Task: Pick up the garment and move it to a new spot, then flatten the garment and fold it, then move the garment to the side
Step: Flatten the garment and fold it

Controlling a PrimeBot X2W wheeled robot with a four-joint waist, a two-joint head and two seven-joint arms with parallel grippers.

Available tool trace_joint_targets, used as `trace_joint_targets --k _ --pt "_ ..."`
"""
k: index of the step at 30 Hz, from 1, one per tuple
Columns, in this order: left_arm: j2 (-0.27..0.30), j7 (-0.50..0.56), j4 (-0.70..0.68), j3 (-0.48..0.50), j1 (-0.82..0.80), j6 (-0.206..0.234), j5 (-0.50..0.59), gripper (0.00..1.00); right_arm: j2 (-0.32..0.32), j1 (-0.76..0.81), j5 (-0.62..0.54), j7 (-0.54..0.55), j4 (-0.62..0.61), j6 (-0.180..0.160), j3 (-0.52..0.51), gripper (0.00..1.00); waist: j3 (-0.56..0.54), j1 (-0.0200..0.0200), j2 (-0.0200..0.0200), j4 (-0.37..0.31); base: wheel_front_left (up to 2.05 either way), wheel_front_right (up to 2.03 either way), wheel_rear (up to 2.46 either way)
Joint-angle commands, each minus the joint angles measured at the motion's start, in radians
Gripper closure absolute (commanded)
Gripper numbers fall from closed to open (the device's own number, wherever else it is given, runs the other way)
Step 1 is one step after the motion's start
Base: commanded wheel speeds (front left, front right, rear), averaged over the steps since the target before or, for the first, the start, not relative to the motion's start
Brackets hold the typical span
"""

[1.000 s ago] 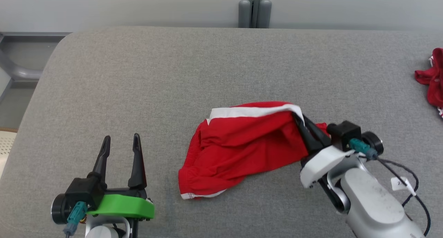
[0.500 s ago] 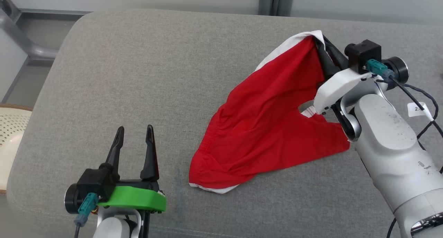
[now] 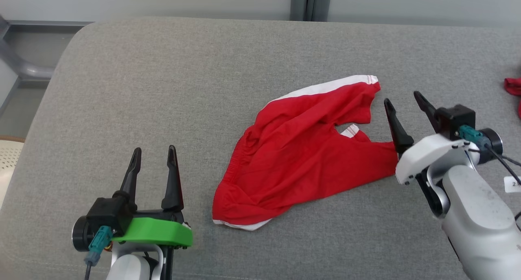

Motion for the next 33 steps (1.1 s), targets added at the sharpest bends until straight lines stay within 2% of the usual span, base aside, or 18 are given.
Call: trace_joint_targets --k 1,7,15,17,18,24,33 --pt "0.002 0.000 0.000 0.003 0.008 -0.005 0.010 0.00 -0.009 0.033 0.007 0.000 -0.011 -0.002 -0.004 0.00 -0.002 0.0000 -0.0001 -0.013 0.00 0.00 0.00" --pt "0.002 0.000 -0.001 -0.002 0.000 -0.008 0.012 0.00 -0.001 0.139 0.063 0.000 -0.017 -0.002 0.005 0.00 0.009 0.0000 -0.0001 -0.024 0.00 0.00 0.00" --pt "0.002 0.000 0.001 -0.012 -0.015 -0.006 0.013 0.00 0.018 0.160 0.147 0.000 0.030 -0.002 0.057 0.00 0.029 0.0000 -0.0001 -0.012 0.00 0.00 0.00" --pt "0.002 0.000 0.003 -0.014 -0.017 -0.007 0.012 0.00 0.020 0.145 0.171 0.000 0.059 -0.002 0.069 0.60 0.032 0.0000 -0.0001 -0.009 0.00 0.00 0.00" --pt "0.002 0.000 0.005 -0.015 -0.018 -0.007 0.011 0.00 0.020 0.140 0.179 0.000 0.073 -0.002 0.076 1.00 0.033 0.0000 -0.0001 -0.008 0.00 0.00 0.00" --pt "0.002 0.000 0.007 -0.016 -0.020 -0.002 0.008 0.00 0.009 0.125 0.195 0.000 0.050 -0.002 0.088 1.00 0.031 0.0000 -0.0001 -0.008 0.00 0.00 0.00" --pt "0.002 0.000 0.015 0.005 0.025 -0.007 0.016 0.00 0.005 0.279 0.157 0.000 -0.190 -0.002 0.026 1.00 -0.023 0.0000 -0.0001 -0.046 0.00 0.00 0.00"
